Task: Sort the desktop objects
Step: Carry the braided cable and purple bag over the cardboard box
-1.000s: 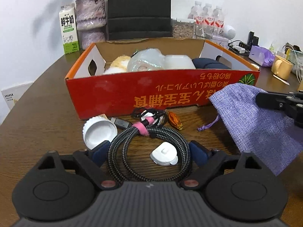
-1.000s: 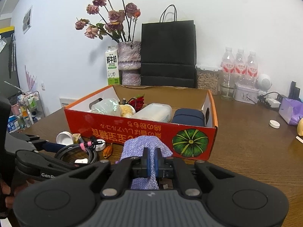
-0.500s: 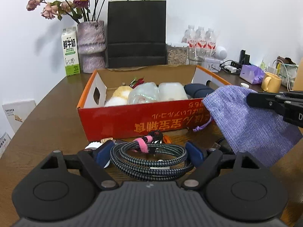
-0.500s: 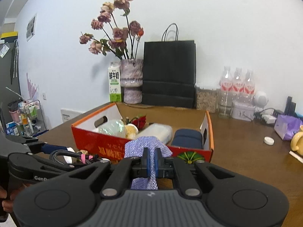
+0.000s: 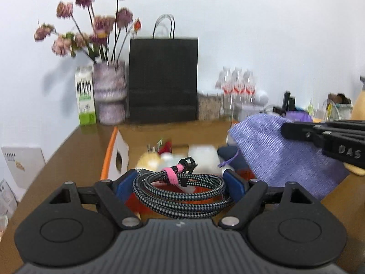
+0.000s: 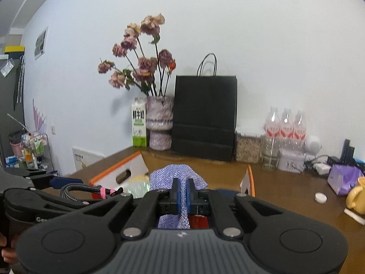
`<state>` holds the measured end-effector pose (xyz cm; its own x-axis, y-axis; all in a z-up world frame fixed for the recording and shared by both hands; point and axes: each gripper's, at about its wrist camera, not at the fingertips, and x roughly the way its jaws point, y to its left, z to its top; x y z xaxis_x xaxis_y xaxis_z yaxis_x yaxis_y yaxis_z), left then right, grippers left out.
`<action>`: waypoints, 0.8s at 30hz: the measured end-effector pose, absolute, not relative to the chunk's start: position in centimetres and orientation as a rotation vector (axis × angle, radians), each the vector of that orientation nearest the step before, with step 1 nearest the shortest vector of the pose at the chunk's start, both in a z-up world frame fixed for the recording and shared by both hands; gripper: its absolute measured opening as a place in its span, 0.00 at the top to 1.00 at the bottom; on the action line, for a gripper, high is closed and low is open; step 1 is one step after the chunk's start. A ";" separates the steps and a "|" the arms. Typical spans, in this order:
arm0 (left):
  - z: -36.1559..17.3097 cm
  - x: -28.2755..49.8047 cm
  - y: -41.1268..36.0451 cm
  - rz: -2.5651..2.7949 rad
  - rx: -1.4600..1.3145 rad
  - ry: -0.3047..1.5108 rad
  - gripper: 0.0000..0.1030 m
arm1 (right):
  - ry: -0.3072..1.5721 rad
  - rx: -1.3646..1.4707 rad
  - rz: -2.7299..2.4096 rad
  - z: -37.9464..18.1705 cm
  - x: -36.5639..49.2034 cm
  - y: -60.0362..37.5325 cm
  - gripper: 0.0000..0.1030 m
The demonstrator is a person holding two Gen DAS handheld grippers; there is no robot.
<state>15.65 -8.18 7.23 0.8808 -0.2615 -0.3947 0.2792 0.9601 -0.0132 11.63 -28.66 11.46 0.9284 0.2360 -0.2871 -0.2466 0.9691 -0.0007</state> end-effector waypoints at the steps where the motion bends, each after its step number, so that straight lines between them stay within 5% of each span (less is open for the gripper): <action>1: 7.7 16.1 -8.2 -0.283 0.041 0.388 0.20 | 0.280 -0.040 0.244 11.9 12.2 -28.5 0.96; 12: 9.4 23.9 -7.8 -0.240 -0.035 0.336 0.20 | 0.254 -0.027 0.210 14.1 21.1 -27.5 0.96; 24: 4.5 31.1 -8.0 -0.166 -0.025 0.455 0.20 | 0.405 0.067 0.166 6.6 30.9 -30.1 0.96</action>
<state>31.07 -7.98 4.48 0.8851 -0.1655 -0.4349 0.1543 0.9861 -0.0612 30.87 -30.08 6.62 0.9056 0.1742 -0.3866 -0.1474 0.9842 0.0982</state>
